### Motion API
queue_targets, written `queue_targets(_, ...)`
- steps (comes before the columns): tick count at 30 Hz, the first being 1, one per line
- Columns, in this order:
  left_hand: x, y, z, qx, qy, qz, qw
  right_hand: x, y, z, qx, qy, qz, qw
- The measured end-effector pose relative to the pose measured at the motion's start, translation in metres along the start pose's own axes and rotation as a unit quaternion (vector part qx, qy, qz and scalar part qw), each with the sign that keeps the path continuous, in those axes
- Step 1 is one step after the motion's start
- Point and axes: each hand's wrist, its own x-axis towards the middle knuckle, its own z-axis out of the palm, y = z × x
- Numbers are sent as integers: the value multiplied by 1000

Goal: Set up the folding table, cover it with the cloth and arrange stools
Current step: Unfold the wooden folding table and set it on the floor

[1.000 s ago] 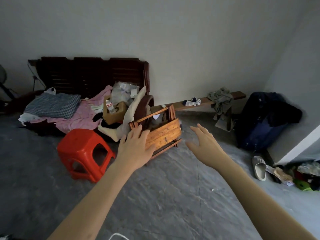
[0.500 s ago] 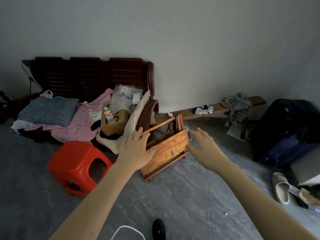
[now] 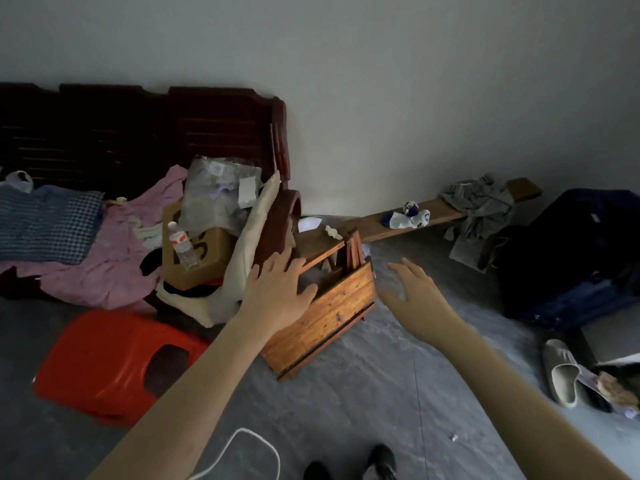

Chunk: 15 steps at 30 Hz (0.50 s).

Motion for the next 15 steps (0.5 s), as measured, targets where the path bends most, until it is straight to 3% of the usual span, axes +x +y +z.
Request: queue_targets(15, 196, -20, 74, -30, -99, -99, 990, 229, 53, 21, -6, -89, -34, 995)
